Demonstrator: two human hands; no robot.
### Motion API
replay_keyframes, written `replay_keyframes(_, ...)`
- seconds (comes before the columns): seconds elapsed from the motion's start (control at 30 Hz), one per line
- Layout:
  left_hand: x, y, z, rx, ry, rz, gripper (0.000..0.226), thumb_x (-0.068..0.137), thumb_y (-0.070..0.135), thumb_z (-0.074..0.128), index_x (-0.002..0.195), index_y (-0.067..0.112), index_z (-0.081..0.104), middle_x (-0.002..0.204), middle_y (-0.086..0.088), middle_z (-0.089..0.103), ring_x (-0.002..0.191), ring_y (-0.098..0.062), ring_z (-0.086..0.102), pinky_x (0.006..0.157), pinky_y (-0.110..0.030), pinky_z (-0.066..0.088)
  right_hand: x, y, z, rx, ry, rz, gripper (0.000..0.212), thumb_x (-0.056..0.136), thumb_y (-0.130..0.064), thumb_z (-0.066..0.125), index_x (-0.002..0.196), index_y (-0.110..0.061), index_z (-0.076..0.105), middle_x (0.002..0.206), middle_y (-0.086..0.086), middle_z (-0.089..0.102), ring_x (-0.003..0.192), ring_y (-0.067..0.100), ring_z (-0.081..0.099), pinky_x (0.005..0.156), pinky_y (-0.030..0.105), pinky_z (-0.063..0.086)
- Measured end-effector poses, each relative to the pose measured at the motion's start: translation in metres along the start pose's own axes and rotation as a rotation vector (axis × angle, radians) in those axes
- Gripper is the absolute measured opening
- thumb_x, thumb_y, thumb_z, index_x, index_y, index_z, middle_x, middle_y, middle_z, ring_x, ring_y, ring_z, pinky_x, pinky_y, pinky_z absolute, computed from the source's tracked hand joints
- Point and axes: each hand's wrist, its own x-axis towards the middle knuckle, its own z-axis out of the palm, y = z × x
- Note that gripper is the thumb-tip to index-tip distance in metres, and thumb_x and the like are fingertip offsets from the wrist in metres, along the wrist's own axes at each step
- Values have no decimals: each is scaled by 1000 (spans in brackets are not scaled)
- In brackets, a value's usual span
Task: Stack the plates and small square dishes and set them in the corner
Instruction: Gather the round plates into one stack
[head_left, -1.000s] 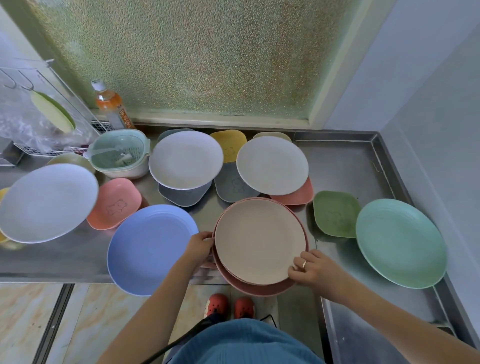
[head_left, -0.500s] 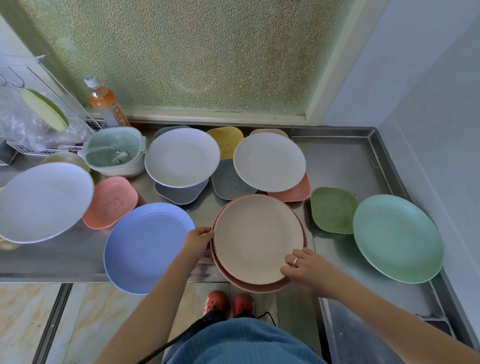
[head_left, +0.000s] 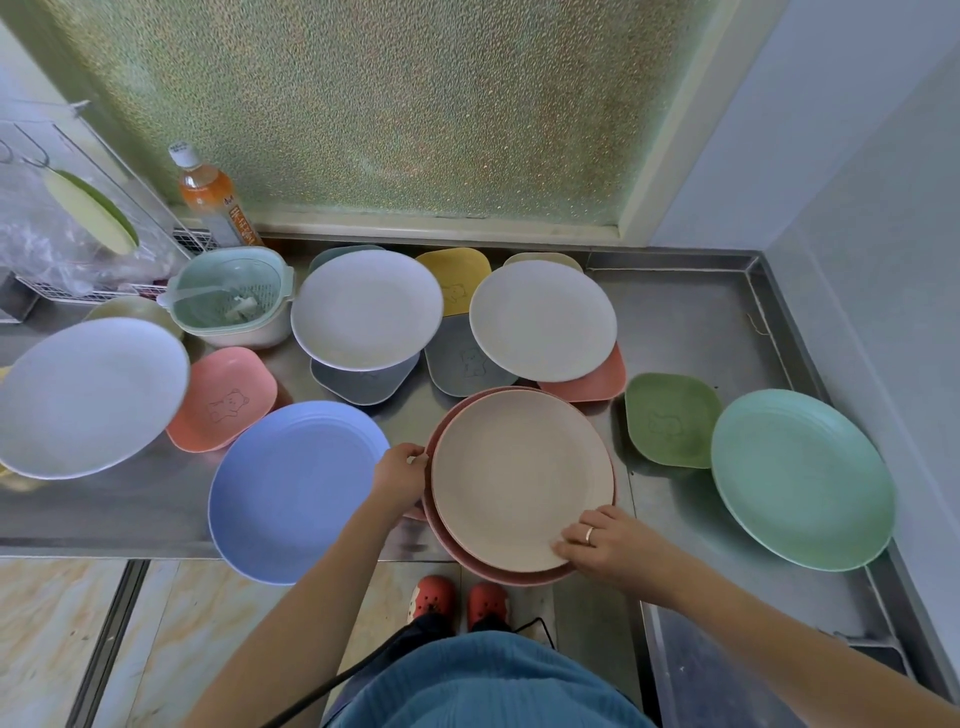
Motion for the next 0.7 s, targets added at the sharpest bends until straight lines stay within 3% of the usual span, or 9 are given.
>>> replay_keyframes(0.1, 5, -1, -1, 39, -8, -8, 26, 95, 21, 42, 107, 14, 64, 102, -7, 63, 91, -27, 56, 87, -37, 50, 3, 2, -6, 11, 18, -17, 25, 82, -33, 56, 104, -29, 67, 95, -11, 70, 84, 7, 66, 71, 23, 56)
replay_keyframes(0.17, 8, 0, -2, 88, -5, 1, 31, 96, 22, 41, 117, 13, 61, 113, -9, 64, 93, -26, 52, 89, -36, 46, 7, 1, -8, 9, 7, -20, 28, 82, -37, 53, 106, -29, 66, 98, -12, 70, 86, 6, 66, 73, 23, 55)
replay_keyframes(0.27, 9, 2, -3, 103, -17, -8, 31, 97, 23, 38, 119, 14, 58, 116, -9, 64, 89, -25, 52, 80, -33, 46, 8, 1, -8, 17, 14, -29, 35, 75, -37, 67, 109, -28, 65, 101, -10, 69, 89, 8, 65, 74, 24, 55)
replay_keyframes(0.4, 9, 1, -4, 125, -23, 0, 32, 97, 23, 38, 120, 15, 58, 115, -10, 63, 91, -25, 53, 81, -32, 45, 4, -5, 0, 14, 46, -9, 38, 69, -31, 77, 106, -26, 69, 101, -11, 70, 88, 8, 65, 73, 25, 54)
replay_keyframes(0.5, 7, 2, -5, 97, -24, -15, 32, 96, 24, 38, 120, 15, 58, 114, -10, 63, 93, -27, 55, 86, -37, 51, 7, -10, 2, 38, 47, 6, 28, 80, -31, 59, 105, -25, 68, 102, -10, 70, 86, 8, 65, 71, 25, 55)
replay_keyframes(0.7, 6, -1, -3, 122, 7, 22, 32, 96, 22, 38, 118, 12, 58, 112, -13, 65, 94, -29, 58, 87, -40, 52, 9, -8, 3, 24, 56, 69, 37, 92, -37, 35, 106, -29, 68, 103, -12, 70, 86, 8, 64, 73, 26, 54)
